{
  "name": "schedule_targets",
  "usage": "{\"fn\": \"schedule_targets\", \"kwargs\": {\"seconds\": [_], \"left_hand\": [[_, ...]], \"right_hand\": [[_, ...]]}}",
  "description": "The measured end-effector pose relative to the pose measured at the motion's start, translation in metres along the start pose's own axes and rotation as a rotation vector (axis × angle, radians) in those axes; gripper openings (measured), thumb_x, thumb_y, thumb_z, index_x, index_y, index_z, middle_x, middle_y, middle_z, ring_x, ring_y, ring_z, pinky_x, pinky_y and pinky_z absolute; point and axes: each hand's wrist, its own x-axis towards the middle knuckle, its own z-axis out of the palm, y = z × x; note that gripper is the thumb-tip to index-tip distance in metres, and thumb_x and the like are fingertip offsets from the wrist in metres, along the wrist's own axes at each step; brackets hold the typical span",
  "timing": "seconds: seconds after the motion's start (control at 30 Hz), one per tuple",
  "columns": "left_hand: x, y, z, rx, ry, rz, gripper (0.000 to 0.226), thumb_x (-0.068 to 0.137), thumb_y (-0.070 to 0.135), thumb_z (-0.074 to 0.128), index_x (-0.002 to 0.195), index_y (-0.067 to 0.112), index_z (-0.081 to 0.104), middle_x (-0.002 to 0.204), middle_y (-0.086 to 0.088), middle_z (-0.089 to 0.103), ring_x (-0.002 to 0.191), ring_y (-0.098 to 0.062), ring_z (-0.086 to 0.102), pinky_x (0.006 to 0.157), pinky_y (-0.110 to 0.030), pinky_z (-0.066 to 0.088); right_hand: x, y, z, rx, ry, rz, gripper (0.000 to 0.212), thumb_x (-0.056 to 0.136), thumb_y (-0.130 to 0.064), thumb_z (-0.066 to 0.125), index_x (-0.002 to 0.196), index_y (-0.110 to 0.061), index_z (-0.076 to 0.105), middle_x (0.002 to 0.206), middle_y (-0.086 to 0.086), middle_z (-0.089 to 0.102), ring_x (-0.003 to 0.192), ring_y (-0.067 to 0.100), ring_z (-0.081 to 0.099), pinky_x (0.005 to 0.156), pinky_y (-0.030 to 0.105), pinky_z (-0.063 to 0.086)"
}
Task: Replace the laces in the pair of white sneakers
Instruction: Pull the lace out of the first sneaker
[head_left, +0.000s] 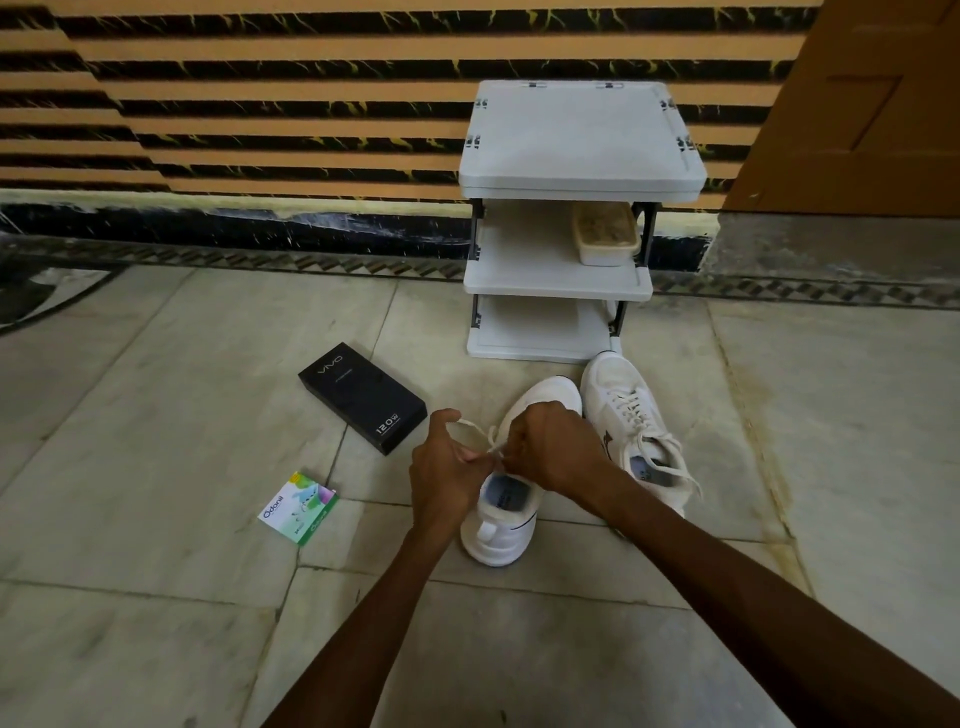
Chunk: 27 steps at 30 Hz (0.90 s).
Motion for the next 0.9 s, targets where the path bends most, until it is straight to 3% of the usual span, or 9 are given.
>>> {"fn": "schedule_targets", "kwargs": {"seconds": [0.13,0.23,0.3,0.43,0.6,0.63,0.77,0.83,0.9], "left_hand": [[-0.005,-0.002,0.002,-0.042,0.029,-0.027,0.065,0.071,0.024,0.086,0.125,0.023,0.050,0.090,-0.007,0.070,0.086,-0.022,0.066,0.085,-0.044,0.055],[-0.006,-0.004,0.002,-0.060,0.025,-0.041,0.062,0.071,0.023,0.085,0.123,0.024,0.051,0.089,-0.006,0.070,0.086,-0.023,0.067,0.084,-0.047,0.056],[-0.007,-0.005,0.002,-0.063,0.026,-0.025,0.058,0.072,0.020,0.084,0.120,0.024,0.051,0.084,-0.004,0.070,0.084,-0.022,0.067,0.082,-0.046,0.056],[-0.010,-0.007,0.001,-0.011,0.048,0.040,0.052,0.077,0.015,0.080,0.121,0.021,0.053,0.075,0.001,0.068,0.075,-0.015,0.066,0.079,-0.036,0.056],[-0.009,-0.005,-0.002,-0.035,0.020,0.043,0.051,0.074,0.012,0.081,0.117,0.020,0.054,0.072,0.003,0.067,0.073,-0.014,0.066,0.079,-0.036,0.056],[-0.010,-0.005,0.000,-0.025,0.025,0.063,0.050,0.075,0.012,0.081,0.116,0.020,0.055,0.072,0.003,0.066,0.072,-0.013,0.065,0.078,-0.036,0.056],[-0.015,-0.004,0.003,0.006,0.044,0.096,0.049,0.076,0.019,0.082,0.117,0.020,0.055,0.075,0.000,0.068,0.072,-0.013,0.066,0.074,-0.030,0.055],[-0.015,-0.003,0.002,-0.008,0.039,0.085,0.050,0.075,0.022,0.083,0.116,0.020,0.055,0.076,-0.001,0.069,0.072,-0.014,0.066,0.074,-0.029,0.055],[-0.014,-0.002,0.002,-0.027,0.043,0.068,0.050,0.075,0.021,0.084,0.116,0.020,0.055,0.076,-0.001,0.069,0.073,-0.013,0.066,0.075,-0.030,0.055]], "right_hand": [[-0.006,-0.012,0.009,-0.237,0.069,-0.070,0.020,0.089,-0.030,0.064,0.097,-0.013,0.070,0.094,0.006,0.068,0.082,0.024,0.066,0.063,0.027,0.044],[-0.010,-0.009,0.008,-0.106,0.022,-0.068,0.020,0.078,-0.031,0.073,0.086,-0.012,0.073,0.081,0.003,0.066,0.069,0.019,0.061,0.055,0.021,0.042],[-0.008,-0.001,-0.004,0.186,0.070,-0.063,0.010,0.077,-0.019,0.072,0.083,-0.015,0.079,0.081,0.000,0.071,0.069,0.015,0.063,0.061,0.025,0.051],[-0.009,0.012,-0.026,0.950,0.270,-0.073,0.020,0.079,0.000,0.072,0.075,-0.019,0.076,0.070,-0.010,0.066,0.069,0.011,0.061,0.066,0.018,0.050],[-0.013,0.020,-0.012,1.754,-0.093,0.178,0.020,0.097,-0.003,0.045,0.084,-0.010,0.058,0.090,0.009,0.067,0.083,0.022,0.061,0.079,0.036,0.048],[-0.011,0.023,-0.010,1.664,-0.115,0.170,0.020,0.099,-0.007,0.043,0.084,-0.010,0.056,0.086,0.010,0.069,0.078,0.021,0.063,0.075,0.036,0.047],[-0.005,0.020,0.000,0.560,0.057,-0.015,0.023,0.092,-0.029,0.063,0.078,-0.016,0.050,0.071,0.003,0.065,0.067,0.019,0.059,0.058,0.026,0.043],[-0.006,0.011,0.007,0.255,0.050,-0.078,0.026,0.086,-0.029,0.069,0.089,-0.016,0.047,0.078,0.004,0.060,0.073,0.023,0.059,0.051,0.019,0.032],[-0.008,0.001,0.016,0.015,0.014,-0.129,0.047,0.080,-0.031,0.073,0.114,-0.012,0.046,0.096,0.010,0.065,0.084,0.029,0.065,0.057,0.021,0.037]]}}
